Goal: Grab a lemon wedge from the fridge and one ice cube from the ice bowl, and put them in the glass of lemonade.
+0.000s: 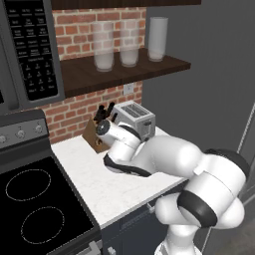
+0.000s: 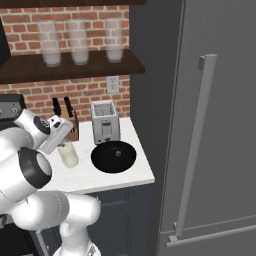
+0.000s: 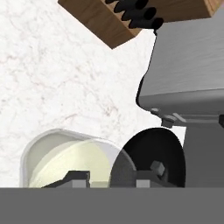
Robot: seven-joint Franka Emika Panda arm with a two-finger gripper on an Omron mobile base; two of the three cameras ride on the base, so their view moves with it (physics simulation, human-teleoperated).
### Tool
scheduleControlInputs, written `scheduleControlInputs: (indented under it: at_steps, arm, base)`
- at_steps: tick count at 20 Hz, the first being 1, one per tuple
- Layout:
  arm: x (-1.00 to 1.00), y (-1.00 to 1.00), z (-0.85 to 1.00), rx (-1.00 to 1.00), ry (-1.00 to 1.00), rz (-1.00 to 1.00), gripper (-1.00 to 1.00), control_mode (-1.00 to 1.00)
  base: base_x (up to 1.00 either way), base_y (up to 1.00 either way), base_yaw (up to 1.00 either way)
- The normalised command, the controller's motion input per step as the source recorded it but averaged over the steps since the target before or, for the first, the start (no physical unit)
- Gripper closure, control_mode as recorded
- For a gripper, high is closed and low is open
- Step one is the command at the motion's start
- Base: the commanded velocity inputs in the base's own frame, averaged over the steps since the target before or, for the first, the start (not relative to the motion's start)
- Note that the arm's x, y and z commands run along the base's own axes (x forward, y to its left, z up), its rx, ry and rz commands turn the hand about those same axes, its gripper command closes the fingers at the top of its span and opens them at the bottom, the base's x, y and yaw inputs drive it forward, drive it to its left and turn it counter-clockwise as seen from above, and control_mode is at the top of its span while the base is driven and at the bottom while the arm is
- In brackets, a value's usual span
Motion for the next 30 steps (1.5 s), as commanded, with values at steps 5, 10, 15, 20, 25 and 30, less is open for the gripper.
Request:
scheduleControlInputs:
  at_steps: [5, 10, 15, 20, 25, 30]
  arm:
    - [0.0, -0.15, 0.0, 0.0, 0.0, 0.0, -1.0, -1.0]
    - [0.04, 0.0, 0.0, 0.0, 0.0, 0.0, -1.0, -1.0]
    - [0.14, 0.0, 0.0, 0.0, 0.0, 0.0, -1.0, -1.0]
    - [0.08, 0.0, 0.0, 0.0, 0.0, 0.0, -1.0, -1.0]
    - [0.03, 0.0, 0.02, 0.03, 0.0, -0.08, -1.0, -1.0]
    - [0.0, 0.0, 0.06, 0.08, 0.0, -0.12, -1.0, -1.0]
  base:
    - [0.0, 0.0, 0.0]
    - [0.0, 0.0, 0.0]
    - [0.0, 0.0, 0.0]
    - [0.0, 0.0, 0.0]
    - [0.0, 0.0, 0.0]
    - [0.0, 0.0, 0.0]
